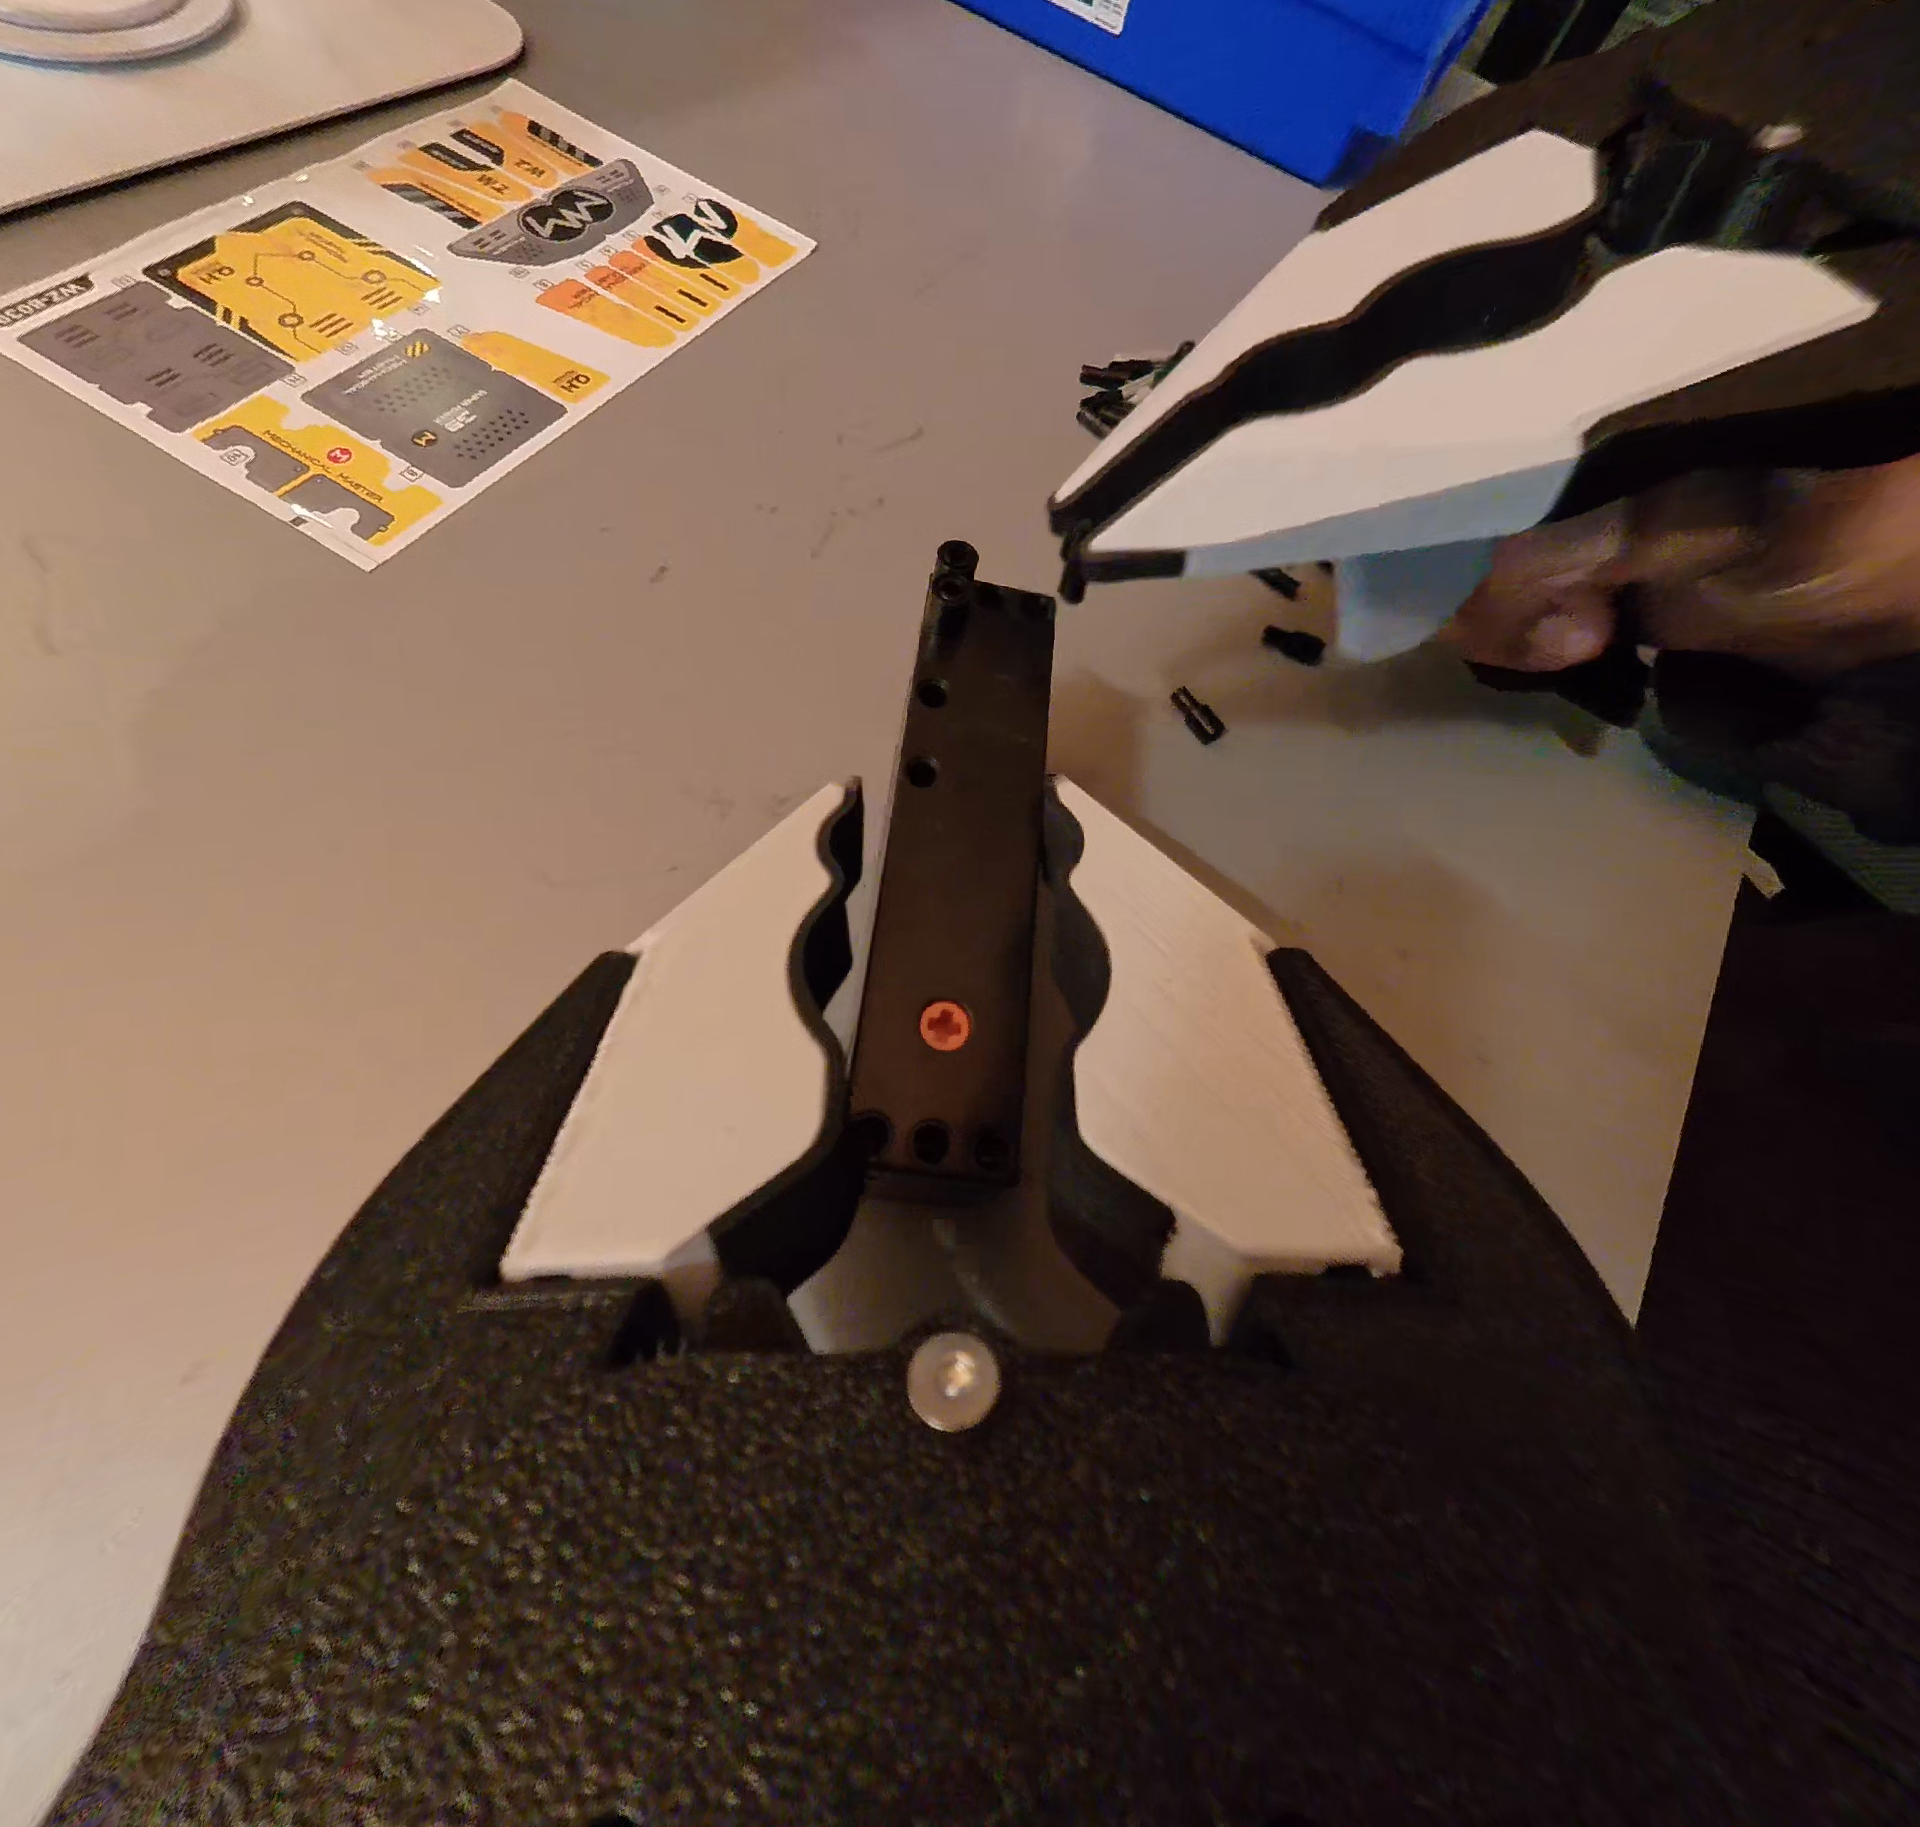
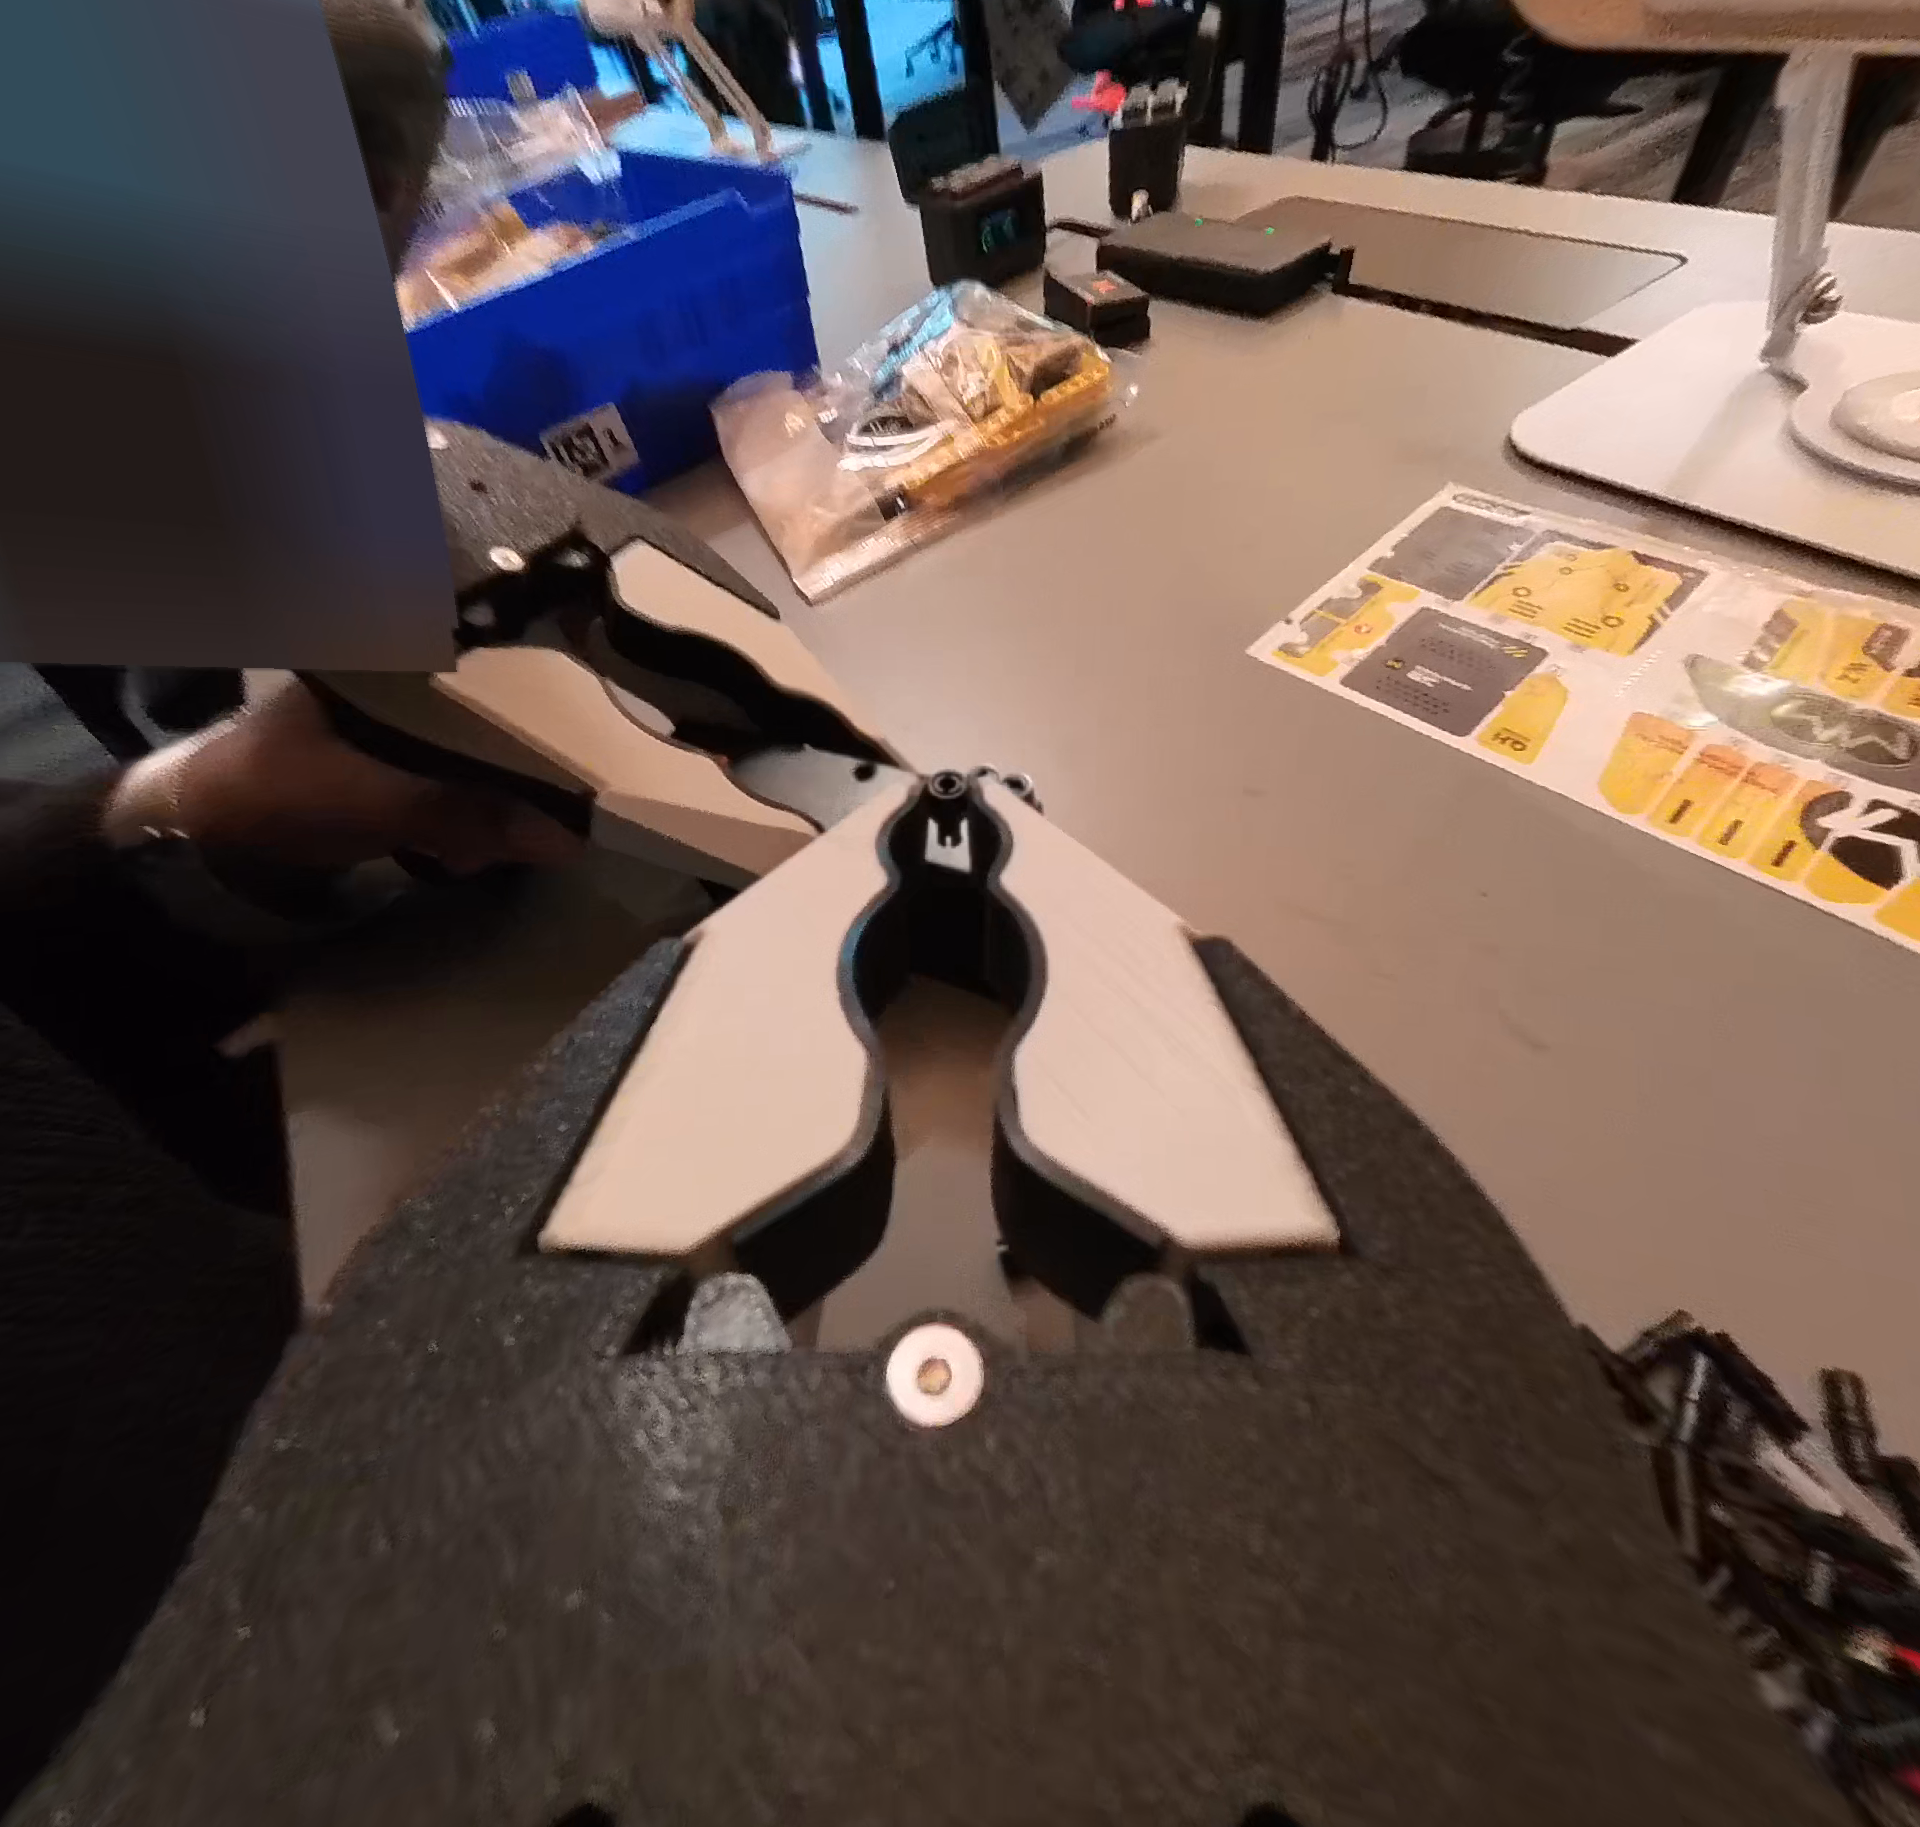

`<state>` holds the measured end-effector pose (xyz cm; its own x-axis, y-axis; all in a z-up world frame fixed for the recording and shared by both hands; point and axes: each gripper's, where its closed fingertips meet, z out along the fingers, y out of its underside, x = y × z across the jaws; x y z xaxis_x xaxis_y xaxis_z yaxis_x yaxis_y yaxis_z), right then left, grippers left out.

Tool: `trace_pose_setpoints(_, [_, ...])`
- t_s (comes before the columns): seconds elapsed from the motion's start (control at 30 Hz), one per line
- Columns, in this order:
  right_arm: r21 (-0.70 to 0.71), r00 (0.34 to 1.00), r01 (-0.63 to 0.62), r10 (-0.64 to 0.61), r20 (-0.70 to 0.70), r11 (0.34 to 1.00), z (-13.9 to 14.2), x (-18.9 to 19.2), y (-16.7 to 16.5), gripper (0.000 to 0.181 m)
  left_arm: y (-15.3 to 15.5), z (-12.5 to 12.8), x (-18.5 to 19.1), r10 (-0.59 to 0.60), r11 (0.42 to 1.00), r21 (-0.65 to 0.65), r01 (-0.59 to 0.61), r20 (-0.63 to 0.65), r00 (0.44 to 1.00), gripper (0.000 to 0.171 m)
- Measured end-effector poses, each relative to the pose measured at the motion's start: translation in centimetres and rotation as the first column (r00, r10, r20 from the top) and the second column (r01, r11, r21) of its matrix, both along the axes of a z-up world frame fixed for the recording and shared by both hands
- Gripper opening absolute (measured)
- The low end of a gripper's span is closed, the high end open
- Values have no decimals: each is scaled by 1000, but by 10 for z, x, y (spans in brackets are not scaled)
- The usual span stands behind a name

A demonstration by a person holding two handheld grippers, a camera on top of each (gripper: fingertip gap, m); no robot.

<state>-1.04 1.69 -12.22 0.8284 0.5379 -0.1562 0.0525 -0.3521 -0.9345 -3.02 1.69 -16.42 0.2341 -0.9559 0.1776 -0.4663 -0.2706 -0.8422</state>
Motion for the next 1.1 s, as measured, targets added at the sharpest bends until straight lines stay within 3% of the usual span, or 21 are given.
trace_pose_setpoints(0.23, [12,996,5,-4,-92,1000,17,-1,-10,7,6,25,-9,54,996,64,-64,145,988,39])
trace_pose_setpoints(0.37, [-10,964,-10,7,-267,1000,28,-8,-13,7,-7,52,-17,-16,996,86,-11,315,949,39])
trace_pose_setpoints(0.47, [-46,899,-52,27,-437,998,36,-15,-15,7,-24,67,-17,-91,995,78,65,412,907,39])
trace_pose_setpoints(0.67, [-94,768,-156,61,-637,983,39,-32,-23,7,-31,76,-19,-129,985,160,63,442,887,34])
trace_pose_setpoints(1.1, [-127,644,-262,76,-761,957,40,-43,-34,7,-43,79,-20,-198,963,252,92,438,877,3])
